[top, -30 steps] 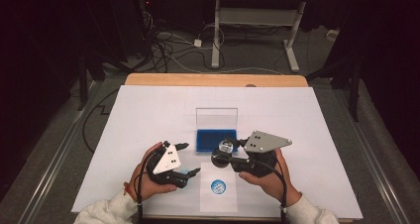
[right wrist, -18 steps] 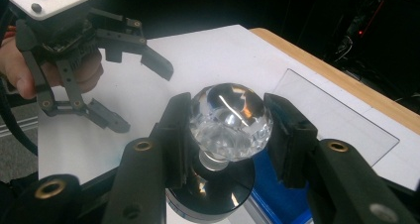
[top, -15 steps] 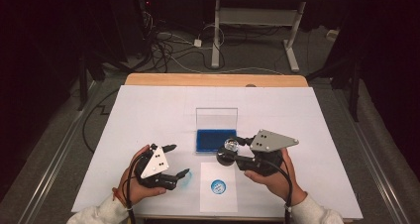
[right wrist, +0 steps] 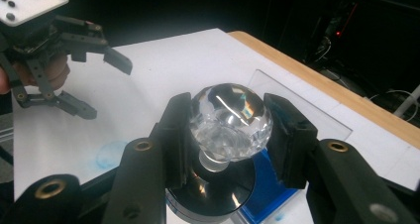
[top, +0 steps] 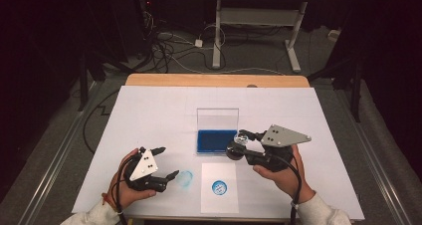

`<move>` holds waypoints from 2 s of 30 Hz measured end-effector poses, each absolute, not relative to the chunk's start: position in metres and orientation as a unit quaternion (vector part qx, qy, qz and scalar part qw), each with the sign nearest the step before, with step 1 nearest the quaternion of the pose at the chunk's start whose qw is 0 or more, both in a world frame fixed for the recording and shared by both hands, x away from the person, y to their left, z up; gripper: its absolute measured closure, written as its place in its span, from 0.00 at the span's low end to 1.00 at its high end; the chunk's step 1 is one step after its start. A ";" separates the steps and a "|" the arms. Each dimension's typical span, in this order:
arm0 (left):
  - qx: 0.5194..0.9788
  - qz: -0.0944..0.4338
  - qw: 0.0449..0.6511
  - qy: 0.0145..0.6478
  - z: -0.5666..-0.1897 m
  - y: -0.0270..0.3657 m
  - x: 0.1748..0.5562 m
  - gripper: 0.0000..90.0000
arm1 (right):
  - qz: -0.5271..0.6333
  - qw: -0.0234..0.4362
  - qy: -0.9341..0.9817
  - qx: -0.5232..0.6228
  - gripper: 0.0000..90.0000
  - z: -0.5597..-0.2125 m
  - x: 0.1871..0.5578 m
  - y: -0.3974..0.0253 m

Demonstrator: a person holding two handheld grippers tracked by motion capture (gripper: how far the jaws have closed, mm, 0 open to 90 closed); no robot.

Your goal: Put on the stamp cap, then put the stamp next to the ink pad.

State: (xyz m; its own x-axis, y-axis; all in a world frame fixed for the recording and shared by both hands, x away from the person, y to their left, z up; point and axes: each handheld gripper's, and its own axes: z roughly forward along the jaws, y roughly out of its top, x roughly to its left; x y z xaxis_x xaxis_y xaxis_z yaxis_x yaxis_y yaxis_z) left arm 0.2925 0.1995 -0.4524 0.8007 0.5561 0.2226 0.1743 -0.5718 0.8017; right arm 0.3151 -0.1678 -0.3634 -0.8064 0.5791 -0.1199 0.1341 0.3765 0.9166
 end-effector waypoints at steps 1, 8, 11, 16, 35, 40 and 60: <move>0.856 0.233 0.409 0.214 -0.453 0.201 0.292 0.20 | 0.512 0.218 0.800 0.224 0.63 -0.363 0.316 -0.169; 0.856 0.227 0.404 0.228 -0.458 0.210 0.289 0.20 | 0.509 0.225 0.796 0.238 0.63 -0.360 0.322 -0.176; 0.855 0.224 0.405 0.234 -0.459 0.214 0.286 0.20 | 0.506 0.228 0.796 0.244 0.63 -0.358 0.326 -0.179; 0.854 0.219 0.402 0.247 -0.462 0.220 0.283 0.20 | 0.499 0.234 0.794 0.257 0.63 -0.356 0.333 -0.186; 0.864 0.214 0.376 0.258 -0.469 0.225 0.284 0.20 | 0.456 0.244 0.800 0.305 0.63 -0.358 0.372 -0.203; 0.866 0.214 0.374 0.253 -0.470 0.223 0.283 0.20 | 0.441 0.239 0.804 0.318 0.63 -0.369 0.384 -0.202; 0.868 0.217 0.371 0.248 -0.469 0.219 0.281 0.20 | 0.394 0.232 0.816 0.353 0.63 -0.417 0.405 -0.198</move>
